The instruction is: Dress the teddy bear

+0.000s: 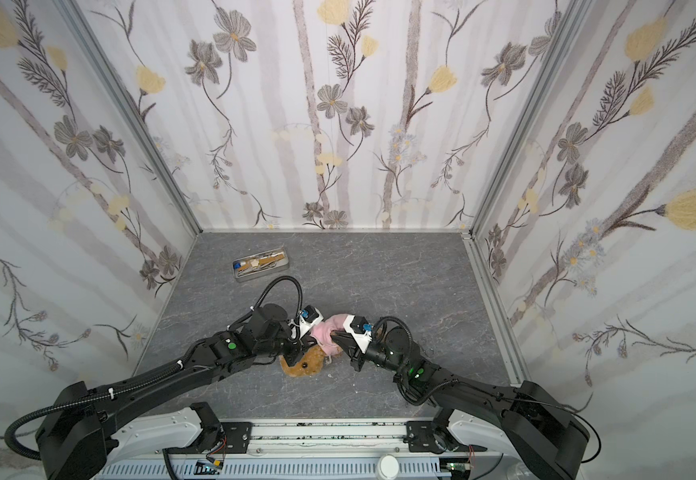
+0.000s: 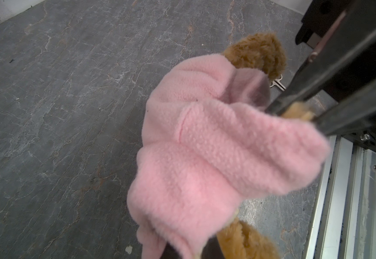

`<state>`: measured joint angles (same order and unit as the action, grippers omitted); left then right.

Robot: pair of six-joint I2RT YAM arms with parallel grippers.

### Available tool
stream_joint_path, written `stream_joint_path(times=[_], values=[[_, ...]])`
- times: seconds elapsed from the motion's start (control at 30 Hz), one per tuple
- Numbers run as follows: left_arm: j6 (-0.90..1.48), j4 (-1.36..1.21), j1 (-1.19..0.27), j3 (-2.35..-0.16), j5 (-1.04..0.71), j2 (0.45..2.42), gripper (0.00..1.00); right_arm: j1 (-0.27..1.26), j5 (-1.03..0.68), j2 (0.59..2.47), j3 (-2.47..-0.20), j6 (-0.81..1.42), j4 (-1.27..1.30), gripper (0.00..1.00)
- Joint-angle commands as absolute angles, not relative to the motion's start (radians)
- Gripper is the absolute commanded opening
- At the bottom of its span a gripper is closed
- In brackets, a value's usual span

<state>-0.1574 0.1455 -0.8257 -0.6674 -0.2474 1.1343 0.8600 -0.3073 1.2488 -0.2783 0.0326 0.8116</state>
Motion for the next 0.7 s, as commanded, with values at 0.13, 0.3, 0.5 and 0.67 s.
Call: stream_joint_path(times=[0.13,0.3,0.5,0.67], values=[[-0.173,0.089,-0.826,-0.666,-0.236,1.137,0.00,0.858,-0.273,1.207,-0.282,0.035,0.797,0.00],[-0.259,0.088,-0.826,-0.659,-0.228,1.085,0.51,0.857,-0.281,1.185,-0.286,0.081,0.789,0.00],[-0.403,0.066,-0.826,-0.674,-0.293,0.971,0.78,0.857,-0.281,1.183,-0.296,0.137,0.780,0.00],[-0.454,-0.015,-0.837,-0.680,-0.362,1.013,0.87,0.857,-0.293,1.190,-0.310,0.171,0.782,0.00]])
